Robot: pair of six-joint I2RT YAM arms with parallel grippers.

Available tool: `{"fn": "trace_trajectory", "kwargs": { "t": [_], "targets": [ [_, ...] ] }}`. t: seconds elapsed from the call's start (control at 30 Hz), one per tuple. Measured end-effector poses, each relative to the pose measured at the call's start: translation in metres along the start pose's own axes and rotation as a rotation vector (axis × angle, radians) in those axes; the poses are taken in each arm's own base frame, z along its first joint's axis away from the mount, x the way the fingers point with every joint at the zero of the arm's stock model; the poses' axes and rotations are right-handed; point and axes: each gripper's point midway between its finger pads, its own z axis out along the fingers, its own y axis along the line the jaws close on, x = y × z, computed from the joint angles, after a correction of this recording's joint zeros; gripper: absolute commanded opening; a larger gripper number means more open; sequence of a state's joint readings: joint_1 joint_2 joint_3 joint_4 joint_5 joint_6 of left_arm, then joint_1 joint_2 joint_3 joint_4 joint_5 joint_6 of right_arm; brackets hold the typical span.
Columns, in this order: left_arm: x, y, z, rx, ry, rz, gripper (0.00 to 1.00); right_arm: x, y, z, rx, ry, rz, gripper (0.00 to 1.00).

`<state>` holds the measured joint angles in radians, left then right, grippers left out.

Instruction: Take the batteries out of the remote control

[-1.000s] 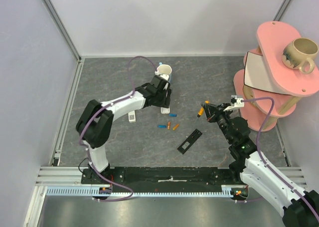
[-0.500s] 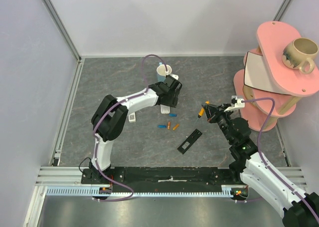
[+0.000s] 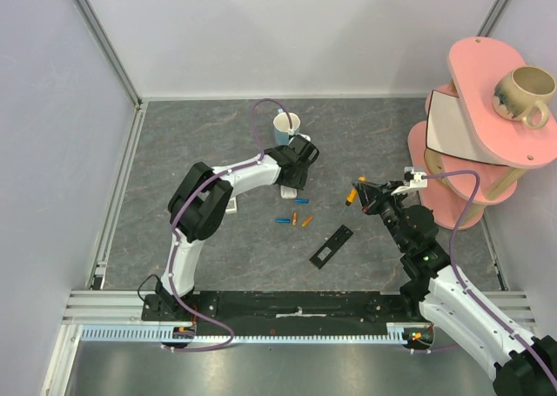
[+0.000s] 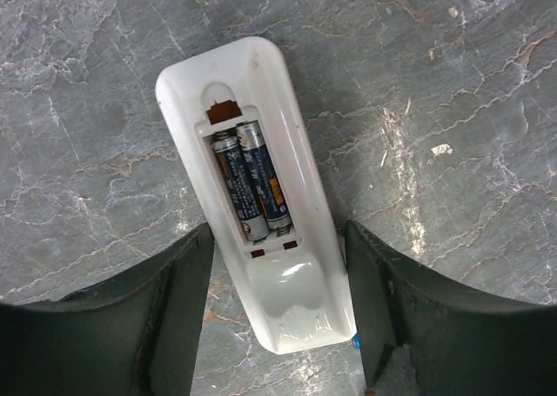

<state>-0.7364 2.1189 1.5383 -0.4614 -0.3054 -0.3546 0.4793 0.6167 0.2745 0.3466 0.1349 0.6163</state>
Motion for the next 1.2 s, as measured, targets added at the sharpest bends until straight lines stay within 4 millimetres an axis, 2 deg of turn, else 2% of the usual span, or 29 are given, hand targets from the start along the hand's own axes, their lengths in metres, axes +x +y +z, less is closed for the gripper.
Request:
{"fn": "trace_trajectory", "kwargs": {
  "t": [0.07, 0.1, 0.17, 0.2, 0.3, 0.47, 0.57, 0.67, 0.8, 0.87, 0.93, 1.1, 1.2],
  "targets": [
    [0.0, 0.0, 0.001, 0.0, 0.0, -0.001, 0.55, 0.0, 0.0, 0.0, 0.0, 0.001, 0.0, 0.0],
    [0.0, 0.0, 0.001, 0.0, 0.001, 0.0, 0.46, 0.0, 0.0, 0.0, 0.0, 0.001, 0.0, 0.0],
    [0.0, 0.0, 0.001, 0.001, 0.001, 0.002, 0.39, 0.0, 0.0, 0.0, 0.001, 0.001, 0.0, 0.0],
    [0.0, 0.001, 0.002, 0.0, -0.001, 0.002, 0.29, 0.0, 0.0, 0.0, 0.0, 0.002, 0.0, 0.0],
    [-0.001, 0.001, 0.001, 0.006, -0.001, 0.002, 0.2, 0.001, 0.0, 0.0, 0.001, 0.004, -0.001, 0.0],
    [0.002, 0.006, -0.007, 0.022, -0.003, 0.025, 0.15, 0.002, -0.001, 0.001, 0.003, 0.008, -0.001, 0.0],
    [-0.003, 0.008, -0.028, 0.049, -0.029, 0.042, 0.11, 0.003, -0.001, 0.001, 0.005, 0.012, -0.002, 0.0],
    [-0.013, 0.008, -0.061, 0.083, -0.089, 0.062, 0.04, 0.005, -0.002, 0.002, 0.007, 0.017, -0.002, 0.0],
    [-0.018, -0.007, -0.103, 0.151, -0.171, 0.11, 0.02, 0.006, -0.002, 0.002, 0.005, 0.02, -0.002, 0.0],
    [-0.008, -0.02, -0.117, 0.195, -0.193, 0.155, 0.02, 0.006, -0.002, 0.002, 0.005, 0.021, -0.002, 0.0],
    [0.009, -0.032, -0.122, 0.237, -0.194, 0.21, 0.02, 0.006, -0.002, 0.002, 0.005, 0.02, -0.002, 0.0],
    [0.082, -0.057, -0.117, 0.359, -0.103, 0.402, 0.02, 0.004, -0.001, 0.001, 0.002, 0.014, -0.001, 0.0],
    [0.104, -0.061, -0.116, 0.392, -0.065, 0.462, 0.02, 0.003, -0.001, 0.001, 0.0, 0.012, -0.001, 0.0]
  ]
}}
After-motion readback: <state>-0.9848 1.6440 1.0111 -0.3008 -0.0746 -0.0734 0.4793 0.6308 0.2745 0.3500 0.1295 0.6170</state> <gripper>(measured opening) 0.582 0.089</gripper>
